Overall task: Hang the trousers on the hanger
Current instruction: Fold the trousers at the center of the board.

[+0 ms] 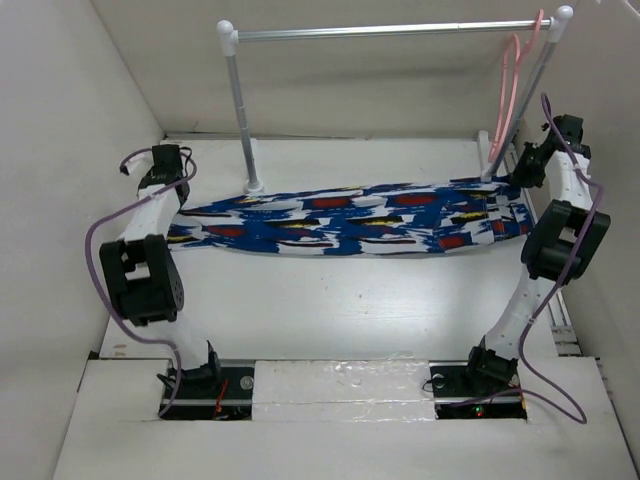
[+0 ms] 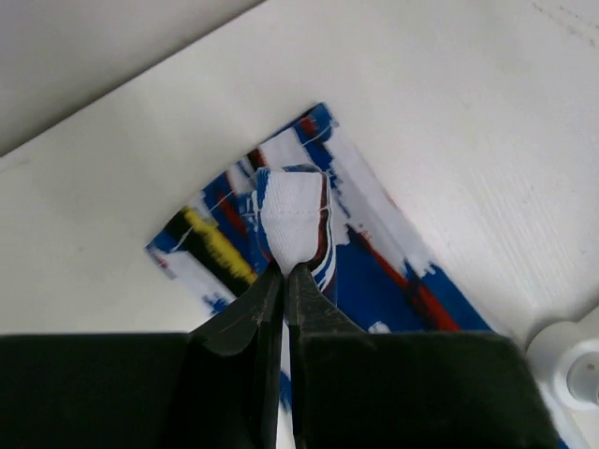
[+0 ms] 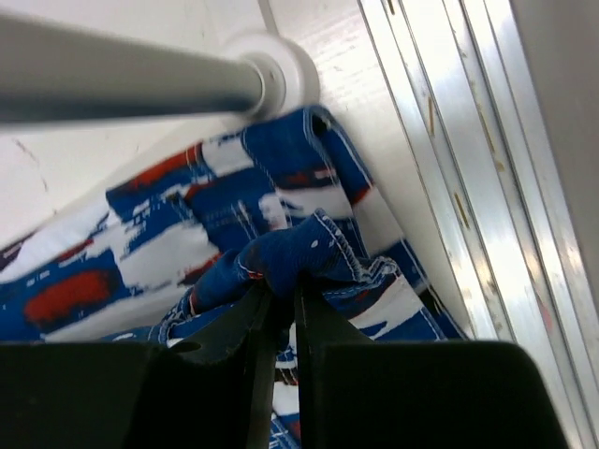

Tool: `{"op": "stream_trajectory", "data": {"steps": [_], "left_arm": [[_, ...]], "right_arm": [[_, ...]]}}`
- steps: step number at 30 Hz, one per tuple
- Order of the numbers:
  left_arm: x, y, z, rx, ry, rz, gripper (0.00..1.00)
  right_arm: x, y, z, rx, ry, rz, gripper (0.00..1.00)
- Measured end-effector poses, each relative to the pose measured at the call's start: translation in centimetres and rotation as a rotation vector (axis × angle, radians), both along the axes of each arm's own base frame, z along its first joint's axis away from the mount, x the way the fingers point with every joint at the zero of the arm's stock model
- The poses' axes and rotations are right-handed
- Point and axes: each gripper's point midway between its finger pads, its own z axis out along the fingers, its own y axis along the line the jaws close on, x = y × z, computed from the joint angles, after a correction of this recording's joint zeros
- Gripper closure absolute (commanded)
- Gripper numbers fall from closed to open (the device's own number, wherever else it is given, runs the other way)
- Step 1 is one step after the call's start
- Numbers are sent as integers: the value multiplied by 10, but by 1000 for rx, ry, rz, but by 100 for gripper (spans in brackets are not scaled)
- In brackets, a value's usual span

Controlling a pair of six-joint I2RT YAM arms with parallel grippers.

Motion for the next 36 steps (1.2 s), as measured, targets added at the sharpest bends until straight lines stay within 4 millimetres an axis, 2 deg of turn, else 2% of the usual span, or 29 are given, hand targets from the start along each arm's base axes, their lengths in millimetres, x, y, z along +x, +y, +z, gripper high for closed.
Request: {"op": "stream_trajectory", "data": {"steps": [1,2,3,4,5,6,7,8,9,11,13,16,17,19,20,21,22,23,24,26,28,31,32,34,35,36], "left_arm": [[0,0,0,0,0,0,100],[18,-2,-11,7,29,-18,100],[24,-3,-17,8,55,-25,100],[31,-3,-21,10,68,-35,98],[38,-3,-26,12,87,-43,93],[44,-2,-29,12,100,-49,79],[50,0,-32,15,116,-57,52],[55,1,-35,18,131,-67,37],[59,3,-38,20,146,-74,15],[65,5,-40,21,156,-89,8],[62,5,-38,21,169,-103,6],[51,5,-23,19,135,-113,8],[43,4,-16,16,114,-115,12],[17,1,-3,-4,74,-108,31],[5,1,3,-11,53,-101,46],[-5,0,8,-24,15,-95,75],[-16,-2,11,-41,-11,-90,85],[-26,-3,11,-55,-31,-87,96],[-33,-5,8,-69,-41,-89,97],[-36,-12,-3,-119,-48,-96,97],[-30,-17,-19,-180,-38,-109,89],[-23,-17,-52,-277,-10,-98,69],[-23,-14,-63,-311,2,-85,69],[-24,-10,-80,-362,16,-62,68],[-24,-8,-85,-380,19,-51,67],[-24,-7,-87,-392,16,-44,63]], "right_arm": [[8,-1,-5,10,-2,4,93],[13,-1,-11,20,-1,6,89],[19,-1,-14,29,-5,6,80],[22,0,-16,38,-10,5,68],[26,0,-18,47,-15,3,40],[30,1,-19,53,-27,2,33],[34,0,-17,47,-44,6,30],[38,0,-15,48,-60,10,25],[41,1,-13,50,-74,16,25],[43,2,-9,51,-103,28,25],[31,8,-10,60,-116,38,24],[-3,20,-6,82,-125,44,28],[-16,25,-2,82,-135,46,34],[-41,33,11,69,-163,49,57],[-52,37,19,54,-192,50,87],[-62,43,26,41,-220,57,100],[-71,52,33,40,-249,61,100],[-70,56,45,30,-314,67,100],[-84,68,42,34,-310,79,100],[-89,91,41,39,-344,122,100],[-91,127,37,57,-347,202,100],[-93,200,32,95,-346,390,91],[-97,224,31,107,-347,456,84],[-110,268,29,123,-349,580,78],[-118,285,27,128,-345,631,77],[-126,300,24,134,-343,676,77]]}}
